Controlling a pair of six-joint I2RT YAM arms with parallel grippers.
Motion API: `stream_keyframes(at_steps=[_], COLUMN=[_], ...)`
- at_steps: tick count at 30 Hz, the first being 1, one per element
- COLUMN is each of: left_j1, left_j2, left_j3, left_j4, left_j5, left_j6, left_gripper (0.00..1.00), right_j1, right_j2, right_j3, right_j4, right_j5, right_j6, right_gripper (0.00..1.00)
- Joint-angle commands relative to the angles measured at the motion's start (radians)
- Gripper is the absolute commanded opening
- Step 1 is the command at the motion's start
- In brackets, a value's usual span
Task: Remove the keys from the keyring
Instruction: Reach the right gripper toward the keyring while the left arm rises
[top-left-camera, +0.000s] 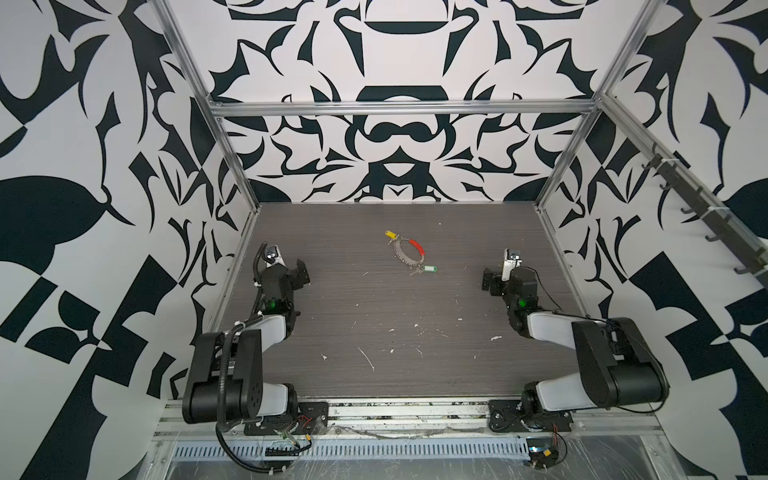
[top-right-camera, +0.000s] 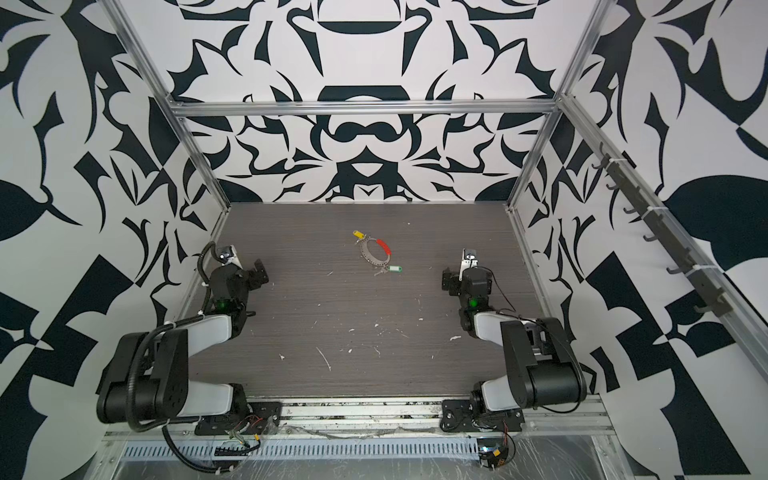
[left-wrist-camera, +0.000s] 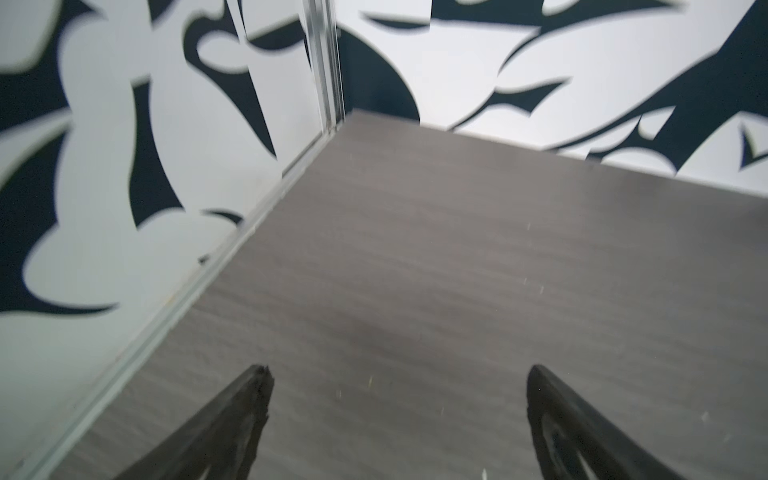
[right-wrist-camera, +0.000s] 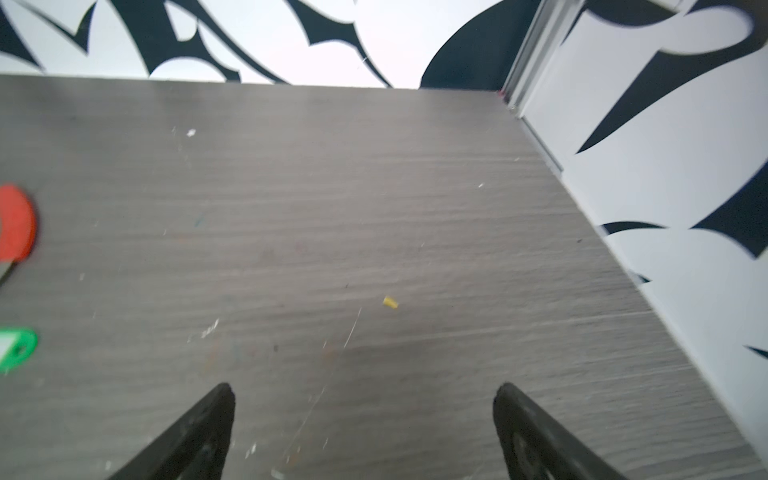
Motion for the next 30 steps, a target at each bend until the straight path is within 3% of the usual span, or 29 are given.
stream_keyframes(at_steps=[1, 3, 5, 8, 10, 12, 13, 15, 17, 20, 24, 30], left_j1=[-0.002, -0.002, -0.001, 0.008, 0.017, 0.035, 0.058, 0.131, 0.178, 0.212, 0.212, 0.194], left_j2=[-0.062, -0.121, -0.169, -0.228, -0.268, -0.323, -0.343, -0.370, -0.381, -0.367, -0.339, -0.286], left_j3=[0.050, 0.064, 0.062, 0.056, 0.055, 0.065, 0.067, 0.032, 0.019, 0.026, 0.023, 0.098], left_j4=[-0.193, -0.221, -0.197, -0.145, -0.187, -0.361, -0.420, -0.351, -0.336, -0.327, -0.250, -0.321], left_j5=[-0.009, -0.027, -0.044, -0.046, -0.091, -0.209, -0.195, -0.032, 0.070, 0.172, 0.313, 0.516], left_j6=[-0.053, -0.100, -0.174, -0.346, -0.513, -0.798, -0.878, -0.904, -0.956, -0.993, -0.991, -0.949], left_gripper=[0.99, 0.99, 0.99, 0.99, 0.99, 0.99, 0.99, 0.99, 0.99, 0.99, 0.99, 1.00], right_j1=[0.016, 0.050, 0.097, 0.102, 0.098, 0.094, 0.087, 0.035, 0.017, 0.015, 0.021, 0.063], right_j2=[-0.021, -0.039, -0.058, -0.059, -0.066, -0.084, -0.089, -0.073, -0.059, -0.059, -0.032, 0.040], right_j3=[0.104, 0.134, 0.159, 0.240, 0.288, 0.307, 0.318, 0.322, 0.318, 0.281, 0.350, 0.430], right_j4=[-0.215, -0.253, -0.243, -0.311, -0.383, -0.457, -0.505, -0.471, -0.438, -0.366, -0.456, -0.535], right_j5=[0.113, 0.192, 0.346, 0.434, 0.368, 0.281, 0.261, 0.041, -0.063, -0.124, -0.214, -0.361], right_j6=[0.074, 0.066, 0.060, 0.214, 0.323, 0.453, 0.526, 0.515, 0.534, 0.576, 0.499, 0.408], right_gripper=[1.00, 1.00, 1.00, 1.00, 1.00, 1.00, 0.99, 0.98, 0.95, 0.95, 0.89, 0.78])
